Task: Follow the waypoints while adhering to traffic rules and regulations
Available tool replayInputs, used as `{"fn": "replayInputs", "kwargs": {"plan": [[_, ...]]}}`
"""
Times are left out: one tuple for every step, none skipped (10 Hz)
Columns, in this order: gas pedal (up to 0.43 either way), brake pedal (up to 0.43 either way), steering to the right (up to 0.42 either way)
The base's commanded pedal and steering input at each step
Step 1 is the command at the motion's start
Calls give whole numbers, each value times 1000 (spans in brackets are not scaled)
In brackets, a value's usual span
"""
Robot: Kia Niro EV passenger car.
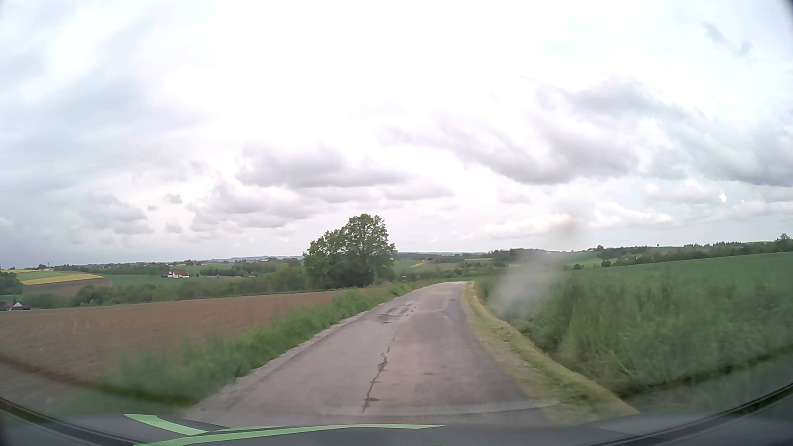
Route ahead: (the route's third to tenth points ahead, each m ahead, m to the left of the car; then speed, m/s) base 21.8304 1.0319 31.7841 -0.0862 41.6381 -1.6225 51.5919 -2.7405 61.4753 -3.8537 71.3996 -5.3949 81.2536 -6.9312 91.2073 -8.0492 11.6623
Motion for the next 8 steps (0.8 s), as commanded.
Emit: {"fn": "replayInputs", "kwargs": {"plan": [[398,0,32],[398,0,29],[398,0,28],[398,0,28],[398,0,27],[398,0,27],[398,0,26],[390,0,25]]}}
